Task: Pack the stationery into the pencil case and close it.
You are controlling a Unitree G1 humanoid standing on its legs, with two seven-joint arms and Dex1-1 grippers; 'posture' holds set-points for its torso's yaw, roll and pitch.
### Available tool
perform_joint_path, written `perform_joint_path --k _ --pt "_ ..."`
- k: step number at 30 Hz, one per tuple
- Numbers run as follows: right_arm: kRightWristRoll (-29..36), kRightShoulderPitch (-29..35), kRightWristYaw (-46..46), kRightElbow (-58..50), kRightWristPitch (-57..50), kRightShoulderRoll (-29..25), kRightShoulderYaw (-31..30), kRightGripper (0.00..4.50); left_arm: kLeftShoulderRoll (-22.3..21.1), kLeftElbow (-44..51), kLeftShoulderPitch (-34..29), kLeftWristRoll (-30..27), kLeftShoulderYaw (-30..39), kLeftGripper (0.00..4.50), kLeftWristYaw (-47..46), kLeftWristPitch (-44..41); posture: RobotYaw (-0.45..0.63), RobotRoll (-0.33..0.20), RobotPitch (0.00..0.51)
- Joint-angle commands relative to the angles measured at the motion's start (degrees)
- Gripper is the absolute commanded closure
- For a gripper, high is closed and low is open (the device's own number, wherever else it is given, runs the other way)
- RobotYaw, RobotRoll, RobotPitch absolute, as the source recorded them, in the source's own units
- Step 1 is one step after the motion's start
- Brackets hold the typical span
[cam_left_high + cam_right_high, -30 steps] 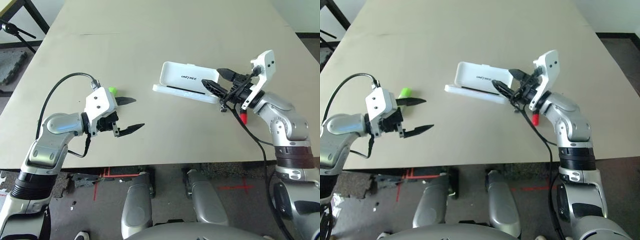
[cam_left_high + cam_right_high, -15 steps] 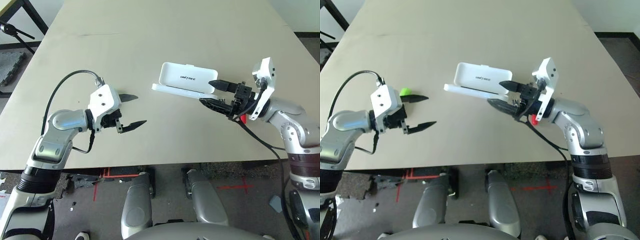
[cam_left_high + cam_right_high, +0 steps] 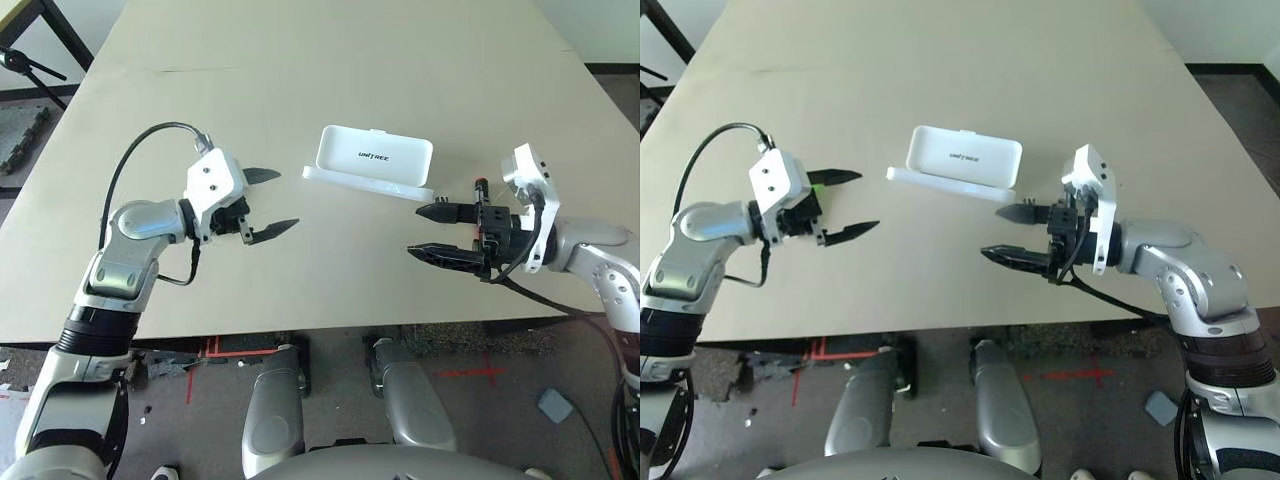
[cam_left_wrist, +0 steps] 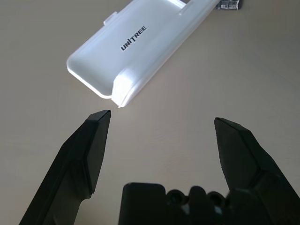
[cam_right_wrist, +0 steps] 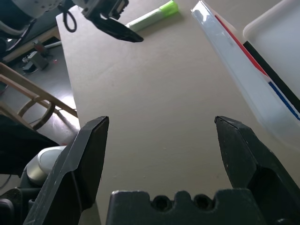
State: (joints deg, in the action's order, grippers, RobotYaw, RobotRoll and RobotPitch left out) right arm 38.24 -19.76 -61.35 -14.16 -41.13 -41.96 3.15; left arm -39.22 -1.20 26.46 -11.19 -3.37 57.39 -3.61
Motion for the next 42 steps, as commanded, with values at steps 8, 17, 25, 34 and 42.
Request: perform_joint_path --k 8,17,25,34,42 --pt "1.63 -2.02 0.45 2.50 2.77 -0.05 5.09 0.00 2.60 -3.22 4.85 2.02 -2.98 0.05 0.96 3.59 -0.11 0.000 0.177" --pt "1.46 0.63 2.89 1.53 4.01 0.46 6.33 0.00 8.40 -16.17 12.44 7.39 -8.64 0.05 1.80 11.39 -0.17 0.000 0.188" --pt "2.03 3.09 6.60 -1.16 4.22 1.22 8.03 0.00 9.46 -23.45 15.27 9.78 -10.84 0.05 4.17 13.97 -0.21 0.000 0.203" --pt "0.54 2.58 7.46 1.35 7.08 1.52 8.08 0.00 3.78 -14.16 9.56 8.63 -11.94 0.05 11.72 5.59 -0.19 0.000 0.212" --pt "-1.69 -1.12 6.62 6.19 10.36 3.12 5.74 0.00 2.21 -9.40 5.52 9.27 -10.53 0.05 9.56 2.49 -0.14 0.000 0.218"
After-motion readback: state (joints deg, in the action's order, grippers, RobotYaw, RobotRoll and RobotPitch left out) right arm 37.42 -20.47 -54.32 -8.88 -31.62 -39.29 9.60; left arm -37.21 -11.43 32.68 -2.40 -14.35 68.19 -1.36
